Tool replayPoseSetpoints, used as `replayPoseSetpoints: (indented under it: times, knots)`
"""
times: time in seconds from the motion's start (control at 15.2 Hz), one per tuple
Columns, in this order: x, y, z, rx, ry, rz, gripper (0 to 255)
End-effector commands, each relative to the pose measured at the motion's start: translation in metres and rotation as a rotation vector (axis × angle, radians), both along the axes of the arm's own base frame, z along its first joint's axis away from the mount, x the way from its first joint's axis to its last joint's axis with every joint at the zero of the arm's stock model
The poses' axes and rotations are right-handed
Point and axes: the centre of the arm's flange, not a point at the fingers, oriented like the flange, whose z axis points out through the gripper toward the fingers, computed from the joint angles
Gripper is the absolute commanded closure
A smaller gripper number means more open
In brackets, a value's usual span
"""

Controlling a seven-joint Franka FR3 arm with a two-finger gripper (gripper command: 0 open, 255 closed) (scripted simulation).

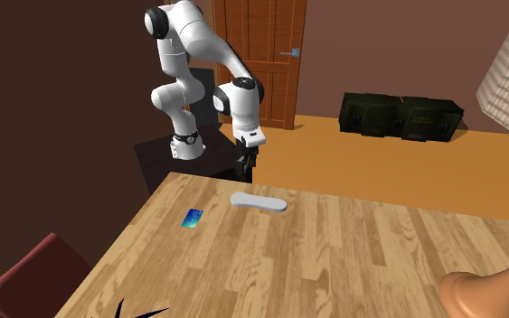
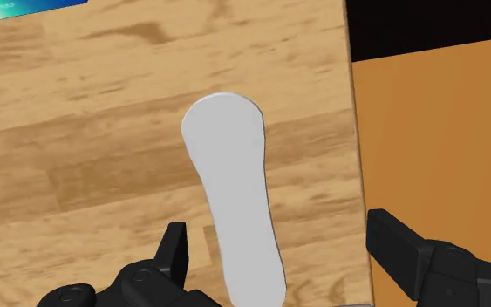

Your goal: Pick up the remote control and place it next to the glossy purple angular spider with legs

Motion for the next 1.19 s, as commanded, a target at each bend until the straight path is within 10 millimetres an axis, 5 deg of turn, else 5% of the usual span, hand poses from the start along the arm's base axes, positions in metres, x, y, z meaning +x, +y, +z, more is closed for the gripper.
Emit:
replayPoseSetpoints:
  times: [0.0, 0.33, 0.79, 1.12]
  knots:
    - [0.015, 0.006, -0.025, -0.011, 0.005, 0.037, 0]
    - [0.046, 0.021, -0.077, -0.036, 0.017, 0.118, 0]
    - [0.046, 0.021, -0.114, -0.036, 0.017, 0.118, 0]
    - [0.046, 0.021, -0.117, -0.036, 0.017, 0.118, 0]
